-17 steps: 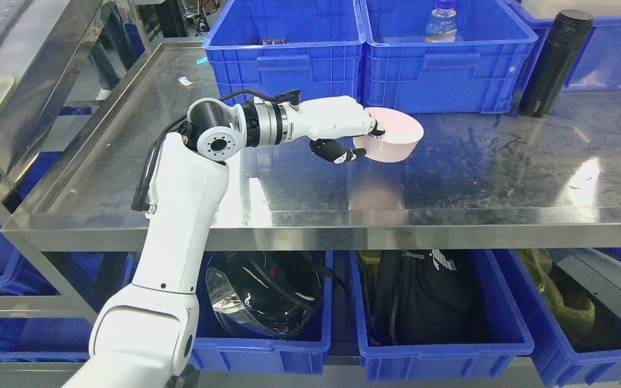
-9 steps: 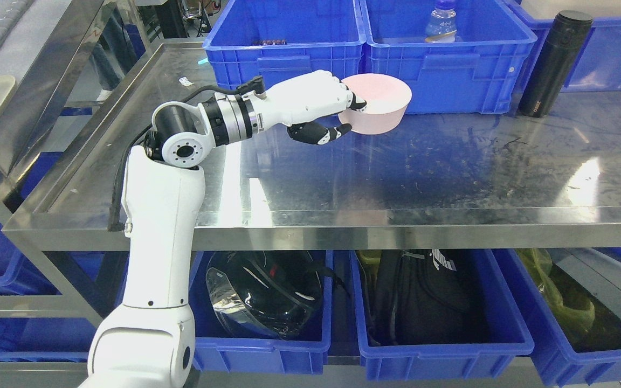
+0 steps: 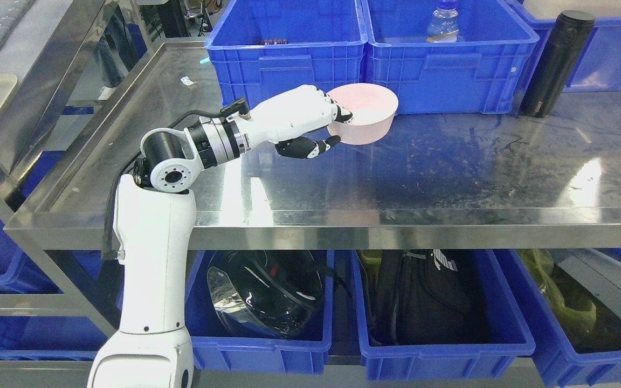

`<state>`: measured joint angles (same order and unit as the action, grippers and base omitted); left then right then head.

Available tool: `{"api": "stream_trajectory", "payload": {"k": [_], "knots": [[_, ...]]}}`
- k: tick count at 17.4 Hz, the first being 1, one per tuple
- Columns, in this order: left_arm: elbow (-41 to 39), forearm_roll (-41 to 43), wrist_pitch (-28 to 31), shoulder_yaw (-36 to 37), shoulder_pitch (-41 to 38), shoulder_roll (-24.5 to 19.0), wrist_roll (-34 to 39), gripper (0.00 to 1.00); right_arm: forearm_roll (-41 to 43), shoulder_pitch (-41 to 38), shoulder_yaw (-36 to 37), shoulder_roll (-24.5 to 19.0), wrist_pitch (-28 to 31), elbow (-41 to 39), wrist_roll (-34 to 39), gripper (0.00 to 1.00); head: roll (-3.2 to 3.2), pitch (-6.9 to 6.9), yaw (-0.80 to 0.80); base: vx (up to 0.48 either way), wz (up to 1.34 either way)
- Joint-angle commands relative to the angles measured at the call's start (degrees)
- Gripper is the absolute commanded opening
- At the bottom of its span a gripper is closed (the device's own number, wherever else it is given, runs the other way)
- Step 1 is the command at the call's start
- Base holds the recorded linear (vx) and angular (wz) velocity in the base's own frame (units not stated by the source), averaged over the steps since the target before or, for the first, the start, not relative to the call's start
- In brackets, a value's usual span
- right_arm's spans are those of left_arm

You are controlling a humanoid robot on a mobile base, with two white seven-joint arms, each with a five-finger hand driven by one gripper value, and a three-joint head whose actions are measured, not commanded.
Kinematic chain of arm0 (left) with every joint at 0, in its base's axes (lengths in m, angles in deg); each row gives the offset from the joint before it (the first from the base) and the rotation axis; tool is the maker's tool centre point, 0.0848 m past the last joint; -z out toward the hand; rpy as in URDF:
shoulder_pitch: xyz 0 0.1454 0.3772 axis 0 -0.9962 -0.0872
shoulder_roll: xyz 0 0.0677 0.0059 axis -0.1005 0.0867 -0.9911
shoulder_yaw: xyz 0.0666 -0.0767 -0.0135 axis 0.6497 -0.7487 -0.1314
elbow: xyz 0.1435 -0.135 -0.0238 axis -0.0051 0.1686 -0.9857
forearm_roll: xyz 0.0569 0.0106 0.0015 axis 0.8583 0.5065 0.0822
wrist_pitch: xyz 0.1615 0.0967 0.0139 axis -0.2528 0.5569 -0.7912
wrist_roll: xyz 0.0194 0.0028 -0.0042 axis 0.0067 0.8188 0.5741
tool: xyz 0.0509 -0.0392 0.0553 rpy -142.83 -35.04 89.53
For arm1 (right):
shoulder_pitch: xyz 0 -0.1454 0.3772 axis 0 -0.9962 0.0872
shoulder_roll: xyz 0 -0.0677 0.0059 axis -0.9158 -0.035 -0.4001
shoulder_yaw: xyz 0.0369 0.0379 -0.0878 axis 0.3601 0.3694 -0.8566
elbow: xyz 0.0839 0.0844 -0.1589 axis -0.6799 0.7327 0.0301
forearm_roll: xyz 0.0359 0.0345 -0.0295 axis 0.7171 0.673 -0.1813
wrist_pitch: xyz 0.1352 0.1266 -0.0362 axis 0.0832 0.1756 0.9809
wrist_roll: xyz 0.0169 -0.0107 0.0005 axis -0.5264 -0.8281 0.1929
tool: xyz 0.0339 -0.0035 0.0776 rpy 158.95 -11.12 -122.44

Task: Stack pink IKEA bowl on shelf middle layer
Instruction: 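Hold the pink bowl raised in the left hand while driving to the other shelf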

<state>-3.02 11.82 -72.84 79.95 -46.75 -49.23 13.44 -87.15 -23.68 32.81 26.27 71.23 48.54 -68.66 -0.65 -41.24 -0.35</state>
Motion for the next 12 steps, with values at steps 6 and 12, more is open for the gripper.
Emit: {"api": "stream_trajectory", "payload": {"k": [6,12], "knots": [[-5.1,-0.6,0.0,0.4,-3.2,-1.0,0.1,0.01,0.0,-0.2,0.0,1.0,0.0,-1.0,0.0,1.0,0.0,0.0,0.0,-0.006,0.1],[-5.6,-2.5,0.0,2.6,-2.9,-1.0,2.5,0.01,0.0,-0.2,0.0,1.0,0.0,-1.0,0.0,1.0,0.0,0.0,0.0,-0.017,0.81]]}}
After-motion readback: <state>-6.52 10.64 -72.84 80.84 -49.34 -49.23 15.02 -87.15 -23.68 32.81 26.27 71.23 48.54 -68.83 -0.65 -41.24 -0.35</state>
